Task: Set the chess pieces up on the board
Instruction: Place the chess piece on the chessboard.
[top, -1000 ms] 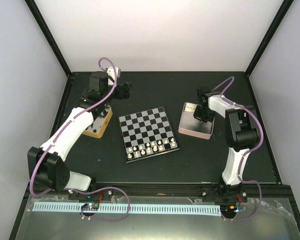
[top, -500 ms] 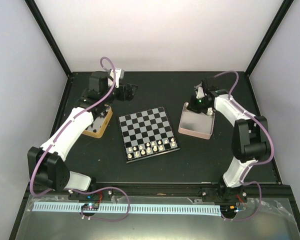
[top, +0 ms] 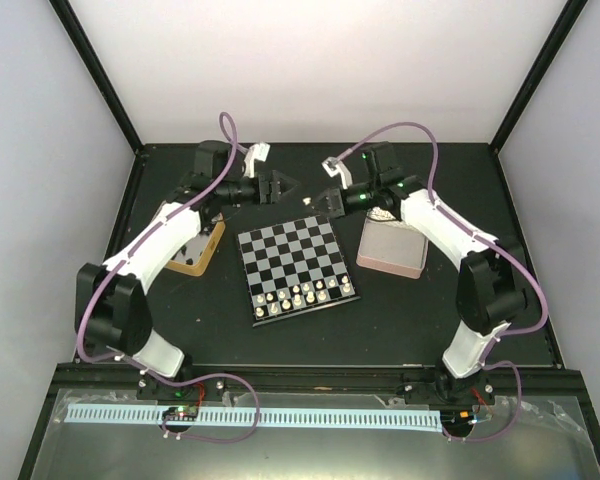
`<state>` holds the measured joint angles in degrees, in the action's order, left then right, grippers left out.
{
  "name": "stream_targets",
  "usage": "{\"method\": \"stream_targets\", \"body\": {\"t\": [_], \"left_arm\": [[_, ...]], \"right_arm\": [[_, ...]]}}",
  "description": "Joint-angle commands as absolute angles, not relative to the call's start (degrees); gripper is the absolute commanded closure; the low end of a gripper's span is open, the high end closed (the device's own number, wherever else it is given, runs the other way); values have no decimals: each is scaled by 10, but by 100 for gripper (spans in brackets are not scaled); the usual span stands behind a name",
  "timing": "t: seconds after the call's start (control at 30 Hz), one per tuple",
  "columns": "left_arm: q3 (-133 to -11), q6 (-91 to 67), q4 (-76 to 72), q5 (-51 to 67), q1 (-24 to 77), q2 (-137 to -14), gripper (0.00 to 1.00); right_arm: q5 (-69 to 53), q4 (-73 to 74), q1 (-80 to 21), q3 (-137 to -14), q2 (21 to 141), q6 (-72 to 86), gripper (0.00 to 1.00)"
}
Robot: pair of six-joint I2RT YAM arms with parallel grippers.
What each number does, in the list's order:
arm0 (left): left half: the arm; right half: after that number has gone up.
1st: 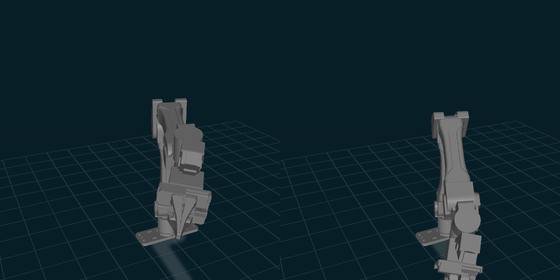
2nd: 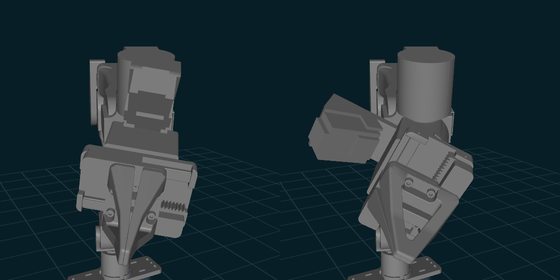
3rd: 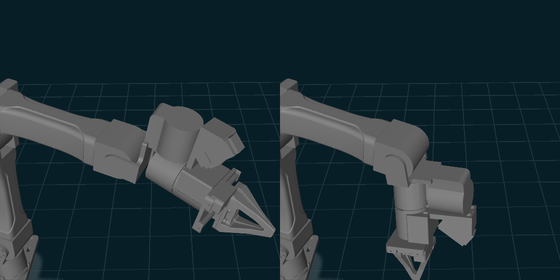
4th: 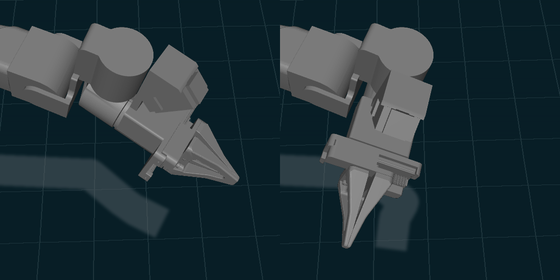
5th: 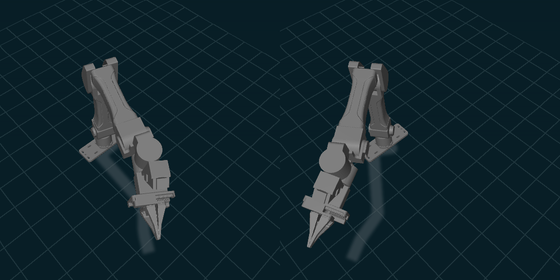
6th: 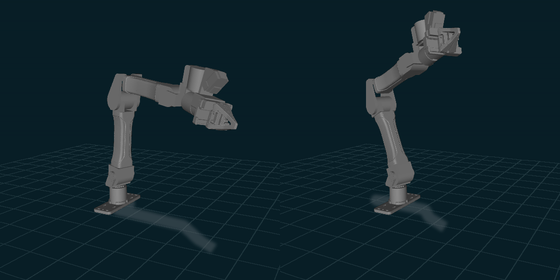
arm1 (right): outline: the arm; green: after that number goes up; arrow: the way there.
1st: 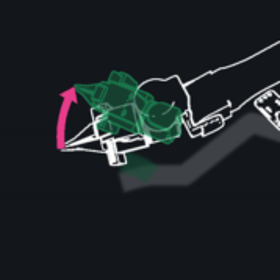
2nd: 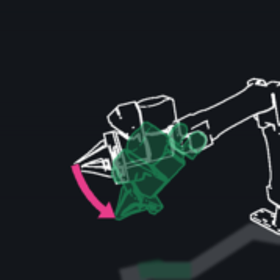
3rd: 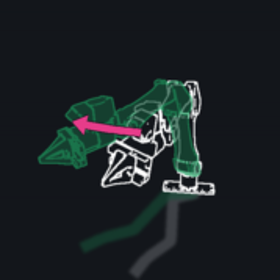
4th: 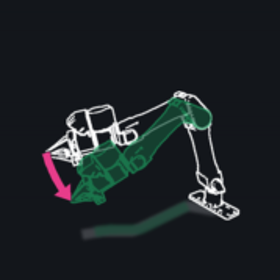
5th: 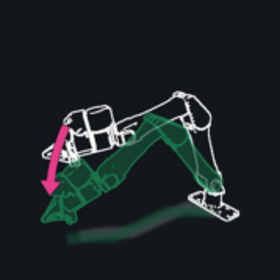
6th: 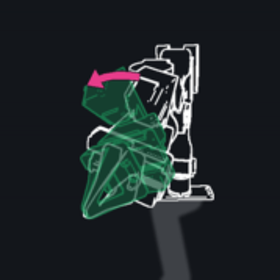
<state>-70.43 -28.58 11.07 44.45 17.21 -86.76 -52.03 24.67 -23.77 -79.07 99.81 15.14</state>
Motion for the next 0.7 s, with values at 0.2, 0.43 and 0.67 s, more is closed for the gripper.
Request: {"method": "stream_targets", "body": {"t": [0.2, 0.43, 0.67], "left_arm": [[-727, -398, 110, 573, 166, -926, 38], [-728, -422, 92, 594, 163, -946, 69], [-729, -425, 84, 603, 163, -947, 85]], "right_arm": [[-540, 172, -280, -863, 1028, 143, 99], [-520, 176, -286, -865, 1031, 141, 99], [-495, 140, -286, -864, 1033, 184, 97]]}}
